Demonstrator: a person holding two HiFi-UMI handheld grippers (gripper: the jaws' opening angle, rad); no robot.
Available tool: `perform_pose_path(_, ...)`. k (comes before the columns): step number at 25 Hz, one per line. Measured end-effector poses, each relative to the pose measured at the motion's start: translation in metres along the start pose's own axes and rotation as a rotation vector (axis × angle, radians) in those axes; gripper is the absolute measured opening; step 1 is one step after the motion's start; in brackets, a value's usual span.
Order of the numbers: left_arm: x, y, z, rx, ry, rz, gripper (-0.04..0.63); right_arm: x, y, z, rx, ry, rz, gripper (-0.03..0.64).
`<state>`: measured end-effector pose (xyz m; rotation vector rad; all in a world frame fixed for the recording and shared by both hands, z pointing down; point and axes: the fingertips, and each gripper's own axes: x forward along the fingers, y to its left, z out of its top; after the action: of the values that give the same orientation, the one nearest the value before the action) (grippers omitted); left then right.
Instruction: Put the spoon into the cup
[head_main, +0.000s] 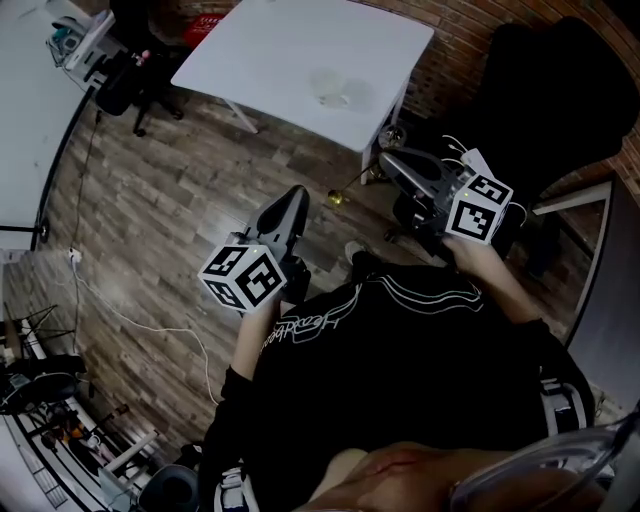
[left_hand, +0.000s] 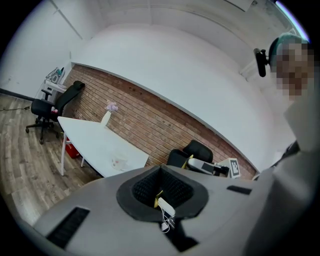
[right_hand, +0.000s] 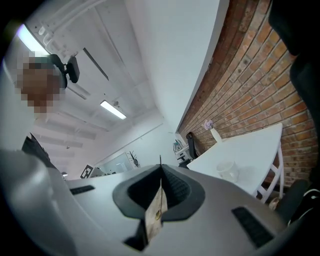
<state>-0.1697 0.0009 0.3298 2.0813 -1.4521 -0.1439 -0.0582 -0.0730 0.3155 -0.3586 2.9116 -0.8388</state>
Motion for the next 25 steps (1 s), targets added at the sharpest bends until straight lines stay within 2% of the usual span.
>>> perform_pose_path(10, 0.115, 0.056, 0.028, -0.001, 0.053, 0.009, 0.005, 0.041, -0.117, 0.034, 0.042, -0.013, -0.013, 0.0)
perform_pose_path(20, 0.153, 0.078, 0.038, 0.018, 0.081, 0.022, 0.005, 0.064, -0.168, 0.058, 0.082, -0.043, -0.014, 0.0)
perform_pose_path(25, 0.167, 0.104, 0.066, 0.006, 0.082, 0.016, 0.005, 0.096, -0.182, 0.077, 0.086, -0.048, -0.021, 0.0)
